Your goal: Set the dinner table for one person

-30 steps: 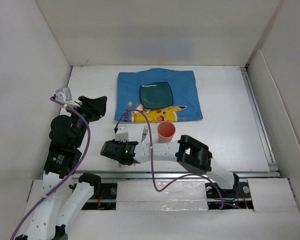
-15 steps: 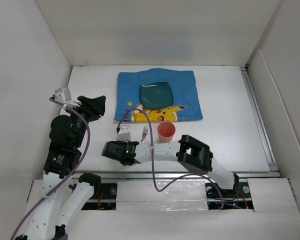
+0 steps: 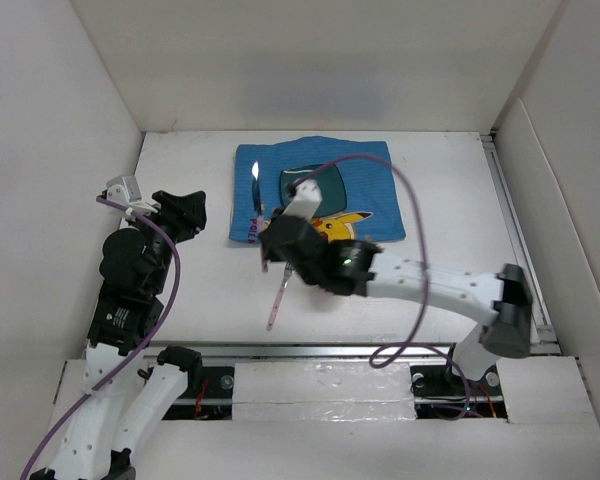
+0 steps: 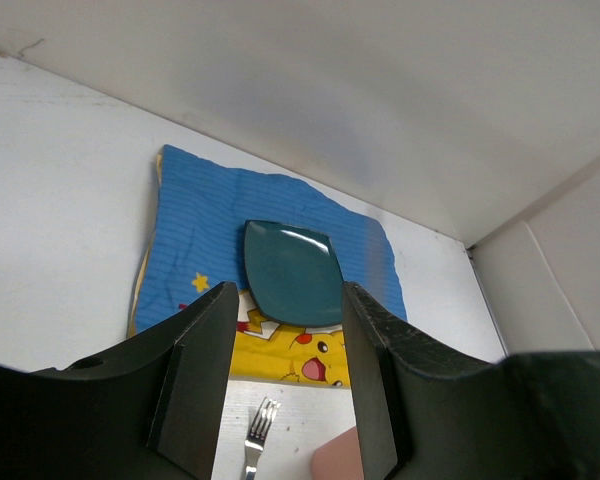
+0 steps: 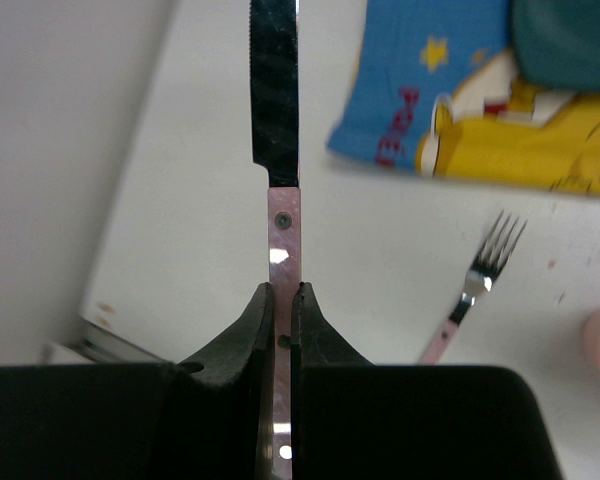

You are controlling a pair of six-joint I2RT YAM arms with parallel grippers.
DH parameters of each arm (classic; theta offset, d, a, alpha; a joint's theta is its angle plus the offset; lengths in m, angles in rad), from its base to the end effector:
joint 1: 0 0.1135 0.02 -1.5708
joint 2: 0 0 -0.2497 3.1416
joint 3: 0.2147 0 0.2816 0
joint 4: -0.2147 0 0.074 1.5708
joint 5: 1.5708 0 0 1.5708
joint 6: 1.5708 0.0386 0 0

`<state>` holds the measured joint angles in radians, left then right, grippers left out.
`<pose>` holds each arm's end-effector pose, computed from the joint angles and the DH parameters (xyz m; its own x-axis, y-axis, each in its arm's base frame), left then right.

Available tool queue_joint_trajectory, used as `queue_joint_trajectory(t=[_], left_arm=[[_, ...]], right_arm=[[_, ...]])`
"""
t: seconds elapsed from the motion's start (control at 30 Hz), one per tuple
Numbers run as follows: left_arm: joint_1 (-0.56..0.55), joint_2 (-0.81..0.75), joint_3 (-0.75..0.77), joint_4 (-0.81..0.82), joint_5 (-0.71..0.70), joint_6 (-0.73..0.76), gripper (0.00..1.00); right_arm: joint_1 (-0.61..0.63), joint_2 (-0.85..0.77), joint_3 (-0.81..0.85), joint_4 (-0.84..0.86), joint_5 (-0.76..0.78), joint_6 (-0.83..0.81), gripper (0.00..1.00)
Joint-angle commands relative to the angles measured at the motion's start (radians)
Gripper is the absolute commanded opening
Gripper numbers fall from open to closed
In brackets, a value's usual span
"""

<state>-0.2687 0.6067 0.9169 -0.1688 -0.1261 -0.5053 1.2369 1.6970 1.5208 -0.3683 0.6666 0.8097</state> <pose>0.1649 -0.0404 0.4128 0.0495 -0.5117 -0.8577 0.1912 0.8477 -0.4947 0.1609 0.3909 0.3180 -0.5292 0.2108 -0.8219 -0.2696 0.8766 0.3985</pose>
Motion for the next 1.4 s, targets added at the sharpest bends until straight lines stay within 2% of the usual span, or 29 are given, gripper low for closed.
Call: queue_joint_trajectory(t=[0.0, 0.07, 0.1, 0.13, 0.17, 0.2, 0.3, 0.4, 0.53, 0.63, 0.7, 0.8, 0.93, 1.17, 1.37], left_arm=[[-0.006, 0.024, -0.004, 0.046, 0.048, 0.027, 0.42], [-0.006, 0.042, -0.019, 0.054, 0.086, 0.030, 0.41], [-0.006, 0.066, -0.026, 0.055, 0.097, 0.037, 0.40], [-0.006, 0.067, -0.026, 0.051, 0.097, 0.042, 0.40], [-0.006, 0.102, -0.021, 0.045, 0.106, 0.047, 0.39], [-0.006, 0.123, -0.010, 0.029, 0.115, 0.053, 0.39], [-0.006, 0.206, 0.005, 0.006, 0.164, 0.065, 0.37], [-0.006, 0.261, -0.003, -0.003, 0.174, 0.067, 0.37], [-0.033, 0.321, 0.003, -0.023, 0.148, 0.074, 0.38], [-0.125, 0.376, 0.030, -0.077, 0.043, 0.085, 0.38], [-0.138, 0.401, 0.020, -0.087, 0.057, 0.080, 0.39], [-0.138, 0.413, -0.004, -0.087, 0.086, 0.076, 0.39], [-0.232, 0.452, -0.012, -0.113, 0.043, 0.057, 0.46], [-0.233, 0.542, -0.073, -0.118, 0.153, 0.025, 0.48], [-0.233, 0.579, -0.107, -0.116, 0.186, 0.017, 0.48]], right_arm=[[-0.123, -0.185, -0.068, 0.131, -0.002, -0.111, 0.00], [-0.262, -0.241, -0.124, 0.155, -0.079, -0.151, 0.00], [-0.375, -0.281, -0.143, 0.175, -0.166, -0.202, 0.00], [-0.376, -0.292, -0.155, 0.175, -0.167, -0.216, 0.00], [-0.480, -0.298, -0.169, 0.196, -0.250, -0.239, 0.00], [-0.529, -0.296, -0.188, 0.209, -0.293, -0.295, 0.00], [-0.684, -0.229, -0.185, 0.204, -0.450, -0.369, 0.00], [-0.785, -0.105, -0.168, 0.198, -0.568, -0.427, 0.00], [-0.850, 0.025, -0.129, 0.210, -0.653, -0.468, 0.00], [-0.884, 0.098, -0.105, 0.210, -0.659, -0.480, 0.00], [-0.898, 0.142, -0.088, 0.213, -0.708, -0.483, 0.00], [-0.898, 0.182, -0.079, 0.201, -0.694, -0.486, 0.00], [-0.907, 0.230, -0.080, 0.203, -0.720, -0.483, 0.00], [-0.907, 0.300, -0.103, 0.233, -0.710, -0.434, 0.00], [-0.907, 0.329, -0.090, 0.253, -0.673, -0.406, 0.00]])
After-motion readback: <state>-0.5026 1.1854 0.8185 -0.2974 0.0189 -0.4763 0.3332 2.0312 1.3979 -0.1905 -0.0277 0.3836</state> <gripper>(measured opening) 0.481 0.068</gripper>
